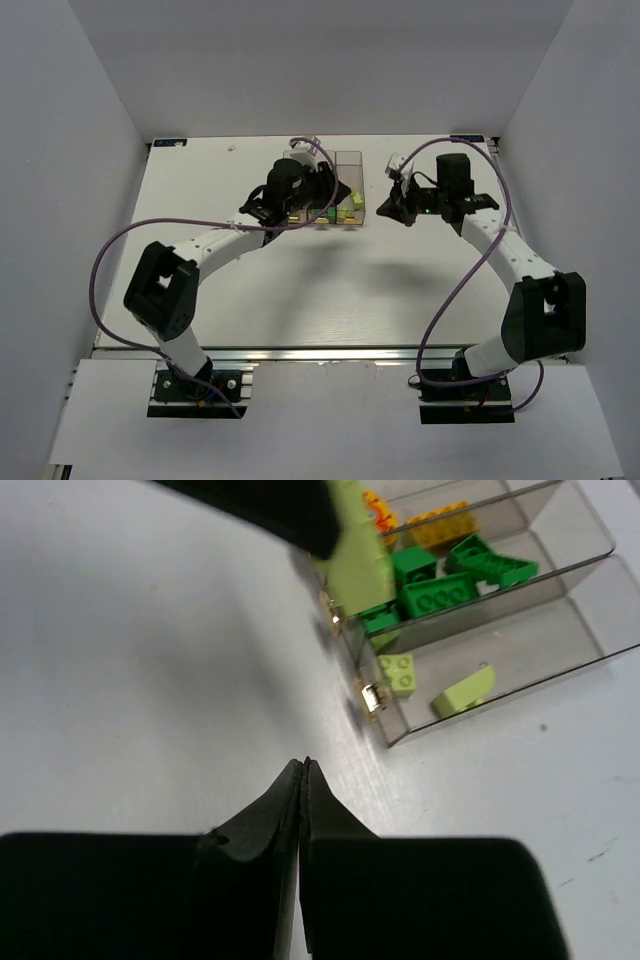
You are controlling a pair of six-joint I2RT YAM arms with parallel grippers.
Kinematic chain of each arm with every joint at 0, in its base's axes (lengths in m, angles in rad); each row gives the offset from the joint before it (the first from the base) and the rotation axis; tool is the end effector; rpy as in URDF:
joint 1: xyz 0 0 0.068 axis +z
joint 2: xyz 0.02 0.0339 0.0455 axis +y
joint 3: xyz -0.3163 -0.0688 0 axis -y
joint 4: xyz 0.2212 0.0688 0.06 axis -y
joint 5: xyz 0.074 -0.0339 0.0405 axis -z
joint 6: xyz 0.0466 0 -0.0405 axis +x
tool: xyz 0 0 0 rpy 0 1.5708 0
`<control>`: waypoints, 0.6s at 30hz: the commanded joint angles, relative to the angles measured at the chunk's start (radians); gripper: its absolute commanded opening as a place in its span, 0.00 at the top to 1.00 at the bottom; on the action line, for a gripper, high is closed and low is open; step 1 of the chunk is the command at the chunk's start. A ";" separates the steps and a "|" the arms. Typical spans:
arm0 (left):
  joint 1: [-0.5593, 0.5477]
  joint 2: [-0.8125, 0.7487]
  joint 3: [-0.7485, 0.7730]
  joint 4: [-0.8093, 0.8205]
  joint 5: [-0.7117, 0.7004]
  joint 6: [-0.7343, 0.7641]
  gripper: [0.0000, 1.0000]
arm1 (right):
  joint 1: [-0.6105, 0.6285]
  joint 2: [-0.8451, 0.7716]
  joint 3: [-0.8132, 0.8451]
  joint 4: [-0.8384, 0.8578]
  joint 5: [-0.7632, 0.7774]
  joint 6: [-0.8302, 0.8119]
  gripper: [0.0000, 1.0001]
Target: Sort the legos into containers by color
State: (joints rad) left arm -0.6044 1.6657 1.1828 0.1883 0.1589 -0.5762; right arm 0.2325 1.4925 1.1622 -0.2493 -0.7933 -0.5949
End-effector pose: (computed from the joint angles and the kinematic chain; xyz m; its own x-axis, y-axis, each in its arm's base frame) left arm 0.3156 -0.2269 0.3440 -0.5739 -0.2574 -0.7774 0.4448 0.6990 -0.5599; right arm 0.2971 0.1045 0.3554 -0.0256 -0.4101 -0.9117 -0.9131 0.3808 -0.1456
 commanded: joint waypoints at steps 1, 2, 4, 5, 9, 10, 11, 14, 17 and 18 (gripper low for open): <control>0.011 0.058 0.116 -0.021 0.002 -0.007 1.00 | -0.001 -0.083 -0.062 -0.005 -0.017 -0.003 0.98; 0.012 0.107 0.136 -0.030 0.005 -0.004 1.00 | -0.001 -0.093 -0.073 -0.002 -0.008 0.003 0.98; 0.017 0.153 0.199 -0.052 0.001 0.004 1.00 | -0.007 -0.119 -0.094 -0.002 -0.006 0.006 0.96; 0.020 0.195 0.221 -0.062 -0.011 0.009 1.00 | -0.009 -0.126 -0.101 0.002 -0.003 0.015 0.95; 0.020 0.278 0.317 -0.125 -0.058 0.041 1.00 | -0.031 -0.141 -0.116 0.019 -0.006 0.044 0.89; 0.020 0.288 0.330 -0.138 -0.065 0.056 1.00 | -0.041 -0.144 -0.121 0.022 -0.007 0.050 0.88; 0.020 0.299 0.349 -0.144 -0.071 0.065 1.00 | -0.045 -0.147 -0.122 0.024 -0.010 0.055 0.88; 0.020 0.331 0.374 -0.174 -0.096 0.099 1.00 | -0.059 -0.152 -0.133 0.036 -0.012 0.070 0.84; 0.020 0.347 0.374 -0.182 -0.105 0.116 1.00 | -0.064 -0.156 -0.144 0.045 -0.014 0.076 0.82; 0.020 0.351 0.373 -0.182 -0.105 0.119 1.00 | -0.065 -0.158 -0.145 0.047 -0.012 0.076 0.81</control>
State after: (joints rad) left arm -0.5869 2.0335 1.5143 0.0269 0.0814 -0.4950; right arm 0.1730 1.3670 1.0260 -0.2367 -0.7887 -0.5373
